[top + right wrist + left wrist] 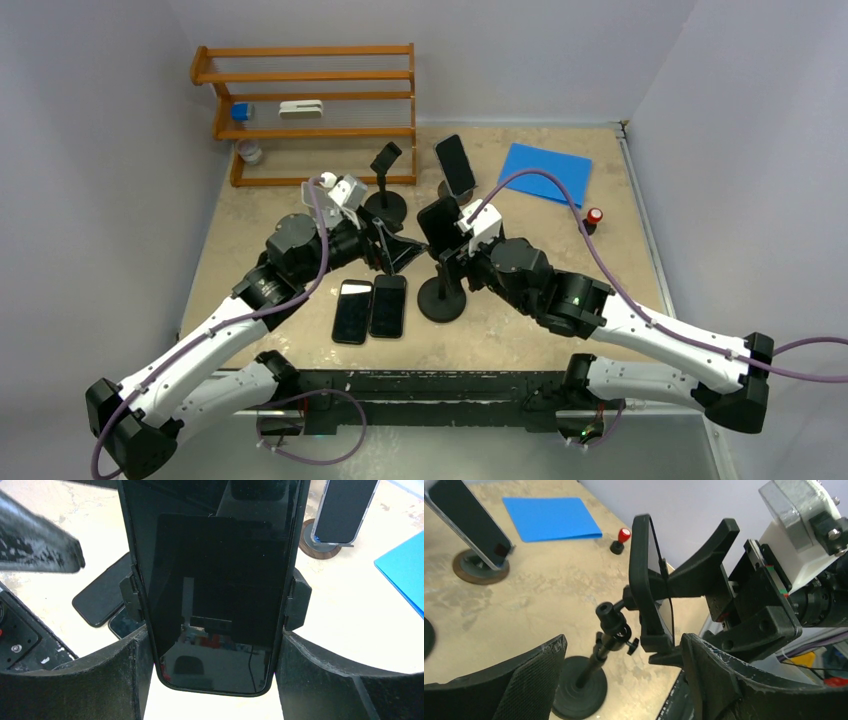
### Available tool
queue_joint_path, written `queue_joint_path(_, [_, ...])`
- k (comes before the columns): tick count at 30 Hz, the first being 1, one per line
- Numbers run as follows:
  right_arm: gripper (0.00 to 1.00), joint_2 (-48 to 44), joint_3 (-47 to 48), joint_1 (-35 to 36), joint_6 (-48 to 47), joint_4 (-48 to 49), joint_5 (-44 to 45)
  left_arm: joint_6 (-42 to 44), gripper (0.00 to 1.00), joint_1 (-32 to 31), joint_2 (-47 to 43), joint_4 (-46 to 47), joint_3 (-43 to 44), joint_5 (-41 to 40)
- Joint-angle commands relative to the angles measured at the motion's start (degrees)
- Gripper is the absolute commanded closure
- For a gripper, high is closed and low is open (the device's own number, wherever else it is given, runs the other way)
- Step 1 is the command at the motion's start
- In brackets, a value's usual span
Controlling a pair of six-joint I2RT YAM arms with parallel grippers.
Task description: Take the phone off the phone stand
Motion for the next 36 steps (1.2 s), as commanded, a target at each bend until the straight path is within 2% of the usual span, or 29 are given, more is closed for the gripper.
queue_joint_path(1, [0.34, 0.6, 3.1, 0.4, -0.3, 0.3, 0.3, -6.9, 0.19, -0.2, -1.5, 3.3, -1.7, 4.0])
queue_joint_path(11, [0.4, 0.1, 4.5, 0.4, 0.1, -0.2, -1.8, -13.3, 0.24, -0.2, 3.8, 7.5, -2.5, 9.2])
queue_joint_path(21, [0.4, -0.9, 4.0, 0.4, 0.3, -0.7, -2.1, -18.1, 0.35, -0.2, 8.9, 12.6, -2.9, 11.6])
queue_joint_path(24, [0.41, -1.2, 4.0, 0.4, 0.3, -0.9, -2.2, -19.2, 0.44, -0.2, 9.6, 14.0, -3.3, 12.4])
queue_joint_path(29, [0.41, -1.4, 4.2, 0.4, 0.4, -1.0, -2.2, -20.7, 0.63, -0.3, 10.4, 15.1, -3.7, 13.3])
queue_joint_path(34, [0.41, -1.7, 4.4, 0.4, 0.6, -0.9, -2.5, -21.5, 0.85, -0.2, 10.8, 15.3, -4.0, 13.7])
queue_joint_path(36, [0.4, -1.9, 4.4, 0.4, 0.8, -0.9, -2.6, -21.8, 0.97, -0.2, 10.9, 15.3, -4.2, 13.9])
